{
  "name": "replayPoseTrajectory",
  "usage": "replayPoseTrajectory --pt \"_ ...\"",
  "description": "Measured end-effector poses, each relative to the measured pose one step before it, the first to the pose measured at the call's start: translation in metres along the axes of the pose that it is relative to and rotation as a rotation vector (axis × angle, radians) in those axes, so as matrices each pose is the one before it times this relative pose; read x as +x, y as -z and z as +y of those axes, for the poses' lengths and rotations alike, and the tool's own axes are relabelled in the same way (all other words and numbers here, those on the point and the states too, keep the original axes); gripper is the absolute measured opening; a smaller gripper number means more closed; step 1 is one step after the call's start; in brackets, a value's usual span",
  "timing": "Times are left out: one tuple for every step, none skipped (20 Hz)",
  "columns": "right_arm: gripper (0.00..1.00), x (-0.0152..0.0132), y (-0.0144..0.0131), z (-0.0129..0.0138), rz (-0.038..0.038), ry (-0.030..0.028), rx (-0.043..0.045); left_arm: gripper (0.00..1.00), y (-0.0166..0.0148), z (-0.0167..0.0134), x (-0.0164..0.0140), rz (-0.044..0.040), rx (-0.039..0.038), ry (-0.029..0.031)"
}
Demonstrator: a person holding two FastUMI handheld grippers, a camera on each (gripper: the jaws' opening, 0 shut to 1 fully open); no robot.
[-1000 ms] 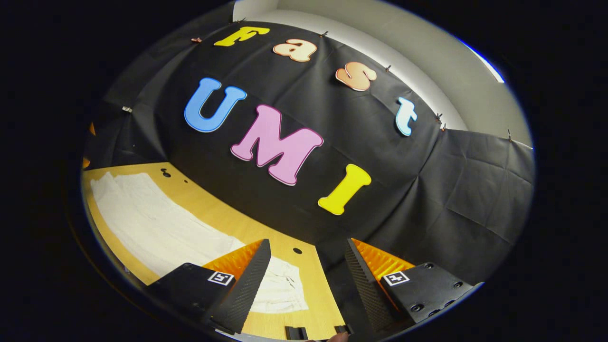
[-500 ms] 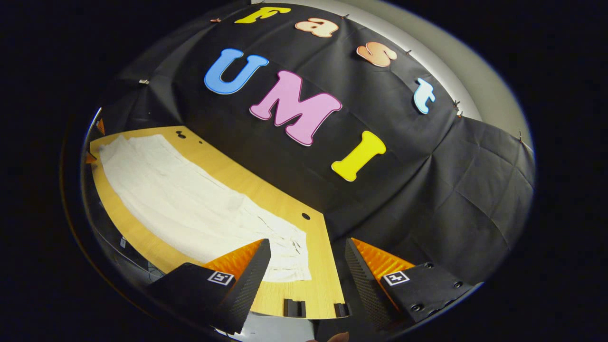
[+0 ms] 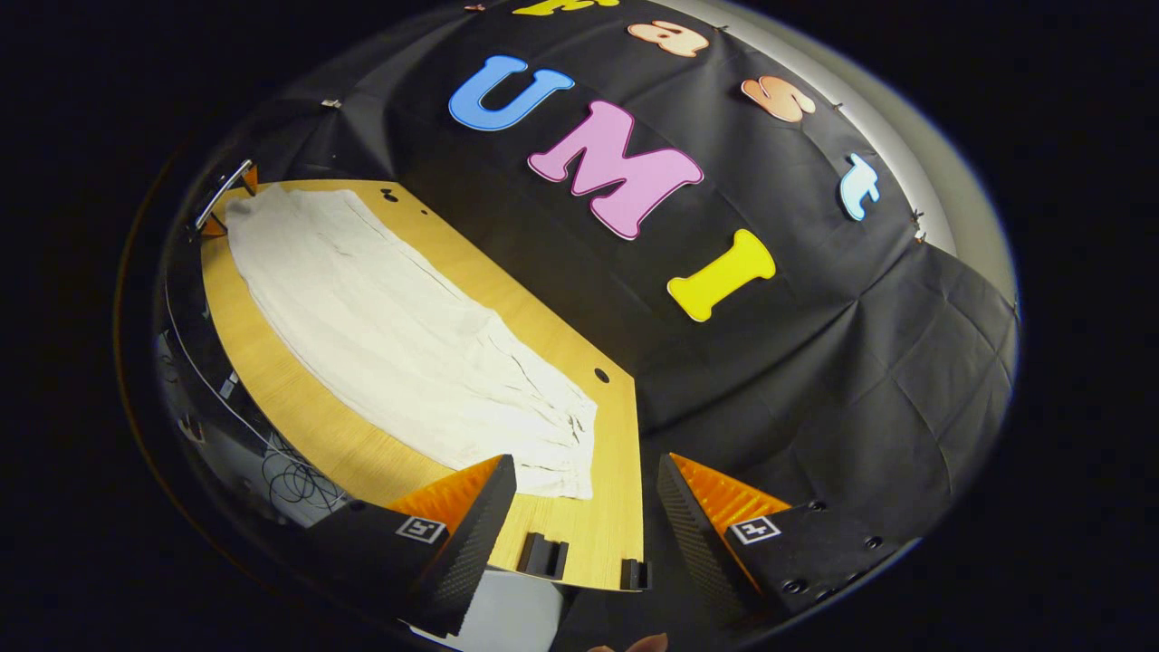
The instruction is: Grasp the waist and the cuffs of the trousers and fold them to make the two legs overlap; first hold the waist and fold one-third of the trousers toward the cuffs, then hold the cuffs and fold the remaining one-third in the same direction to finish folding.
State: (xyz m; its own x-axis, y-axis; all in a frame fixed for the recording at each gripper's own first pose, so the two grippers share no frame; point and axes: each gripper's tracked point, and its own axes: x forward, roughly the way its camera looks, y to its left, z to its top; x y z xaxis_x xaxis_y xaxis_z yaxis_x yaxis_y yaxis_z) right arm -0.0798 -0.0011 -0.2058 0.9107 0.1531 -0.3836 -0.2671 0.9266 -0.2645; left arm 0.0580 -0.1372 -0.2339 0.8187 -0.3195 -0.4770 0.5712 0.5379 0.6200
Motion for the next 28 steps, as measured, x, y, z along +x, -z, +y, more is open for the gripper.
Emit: replayPoseTrajectory --pt "0.97 0.00441 0.00159 0.00036 -0.00332 -0.00838 -0.01368 0.98 -0.00023 0.00429 0.00494 0.00632 0.02371 0.00004" --pt "0.97 0.00514 0.00178 0.0 -0.00649 -0.01099 -0.02608 0.98 0.00059 0.00295 0.00412 0.00506 0.0241 -0.00014" --pt "0.97 0.00567 0.00165 0.00075 -0.00849 -0.01453 -0.03926 0.98 -0.00104 0.00536 0.00596 0.00658 0.02194 -0.00057" --pt "0.97 0.00572 0.00307 0.00025 -0.0082 -0.01496 -0.04757 0.98 -0.00067 0.00371 0.00532 0.00582 0.01796 -0.00023" --pt "0.97 0.00672 0.0061 -0.00076 -0.00742 -0.01874 -0.05123 0.97 0.00024 0.00229 0.00567 0.00343 0.01535 0.00615" --pt "0.97 0.0075 0.00527 0.00047 -0.0049 -0.01818 -0.053 0.94 0.00004 -0.00022 0.00516 0.01034 0.01243 0.0152" --pt "0.97 0.00724 0.00786 0.00104 -0.00359 -0.02145 -0.05266 0.93 -0.00036 -0.00024 0.00583 0.00839 0.0101 0.01228" --pt "0.97 0.00526 0.00755 0.00468 -0.005 -0.02641 -0.05148 0.84 0.00008 -0.00073 0.00408 0.01056 0.00817 0.01768" --pt "0.97 0.00851 0.00628 0.00452 -0.00567 -0.02885 -0.05206 0.81 0.00031 -0.00031 0.0048 0.01185 0.00761 0.01484" --pt "0.97 0.00741 0.00499 0.005 -0.00603 -0.03126 -0.0497 0.71 -0.0001 -0.0004 -0.00038 0.00902 0.00094 0.01276" --pt "0.97 0.00758 0.0056 0.0048 -0.01014 -0.02981 -0.04321 0.65 -0.00012 -0.00167 0.00182 0.00898 -0.00718 0.02112" --pt "0.97 0.0084 0.00434 0.00564 -0.01073 -0.03 -0.03292 0.6 0.00056 -0.0011 0.00357 0.00684 -0.01342 0.02258" --pt "0.97 0.00694 0.00583 0.00349 -0.00959 -0.02759 -0.02761 0.49 -0.00185 -0.00117 0.00382 0.00755 -0.01358 0.02151" --pt "0.97 0.00644 0.0028 0.00173 -0.01089 -0.02551 -0.02587 0.35 0.00084 0.00127 0.00169 0.00335 -0.00319 0.01495" --pt "0.97 0.00725 0.00286 0.00252 -0.01187 -0.02444 -0.02871 0.28 -0.00002 0.00054 0.00231 0.00923 0.004 0.01519" --pt "0.97 0.00559 0.00333 0.00135 -0.01115 -0.02193 -0.03218 0.18 0.00046 0.00054 0.00263 0.00962 0.00189 0.01643" --pt "0.97 0.00712 0.00357 0.00134 -0.01195 -0.02119 -0.0348 0.12 -0.00035 -0.00115 0.00125 0.00589 -0.00226 0.02657" --pt "0.97 0.00671 0.00566 -0.00007 -0.00918 -0.01693 -0.03515 0.08 -0.00154 0.002 -0.00171 0.00459 -0.01663 0.01368" --pt "0.97 0.00613 0.00823 0.00012 -0.00567 -0.01618 -0.03094 0.07 0.00036 0.00072 0.00278 0.00719 -0.03033 0.01724" --pt "0.97 0.0061 0.00895 0.00128 -0.00256 -0.01417 -0.03005 0.06 -0.00015 -0.00006 -0.00243 0.00241 -0.0354 0.01062" --pt "0.97 0.00688 0.00787 0.00177 0.00127 -0.01321 -0.02903 0.06 -0.0014 0.0002 0.00028 0.00372 -0.02986 0.00896" --pt "0.97 0.00755 0.00865 0.00154 0.00624 -0.01126 -0.02638 0.06 0.00003 -0.00052 -0.00069 0.00297 -0.02194 0.00442" --pt "0.97 0.00856 0.00855 0.00351 0.00472 -0.01372 -0.02458 0.06 -0.00062 0.00007 -0.00067 0.00268 -0.01157 -0.00025" --pt "0.97 0.00981 0.00519 0.00189 0.0002 -0.00945 -0.02482 0.06 -0.00009 -0.00076 -0.00053 0.00261 0.00078 -0.00293" --pt "0.97 0.00997 0.00388 0.00218 -0.00015 -0.01224 -0.02313 0.06 -0.00098 -0.00024 -0.00004 0.00282 0.00767 -0.00441" --pt "0.97 0.00988 0.00316 0.00409 -0.0012 -0.01738 -0.02112 0.06 0.00053 -0.00013 0.00029 0.00386 0.01068 -0.00328" --pt "0.97 0.00992 0.00326 0.00473 -0.00129 -0.02207 -0.01776 0.06 0.00044 -0.00028 0.00009 0.00355 0.00854 -0.00014" --pt "0.97 0.00965 0.00317 0.00422 0.00035 -0.02067 -0.02127 0.06 0.00024 -0.00007 -0.0001 0.00289 0.00051 0.00163"
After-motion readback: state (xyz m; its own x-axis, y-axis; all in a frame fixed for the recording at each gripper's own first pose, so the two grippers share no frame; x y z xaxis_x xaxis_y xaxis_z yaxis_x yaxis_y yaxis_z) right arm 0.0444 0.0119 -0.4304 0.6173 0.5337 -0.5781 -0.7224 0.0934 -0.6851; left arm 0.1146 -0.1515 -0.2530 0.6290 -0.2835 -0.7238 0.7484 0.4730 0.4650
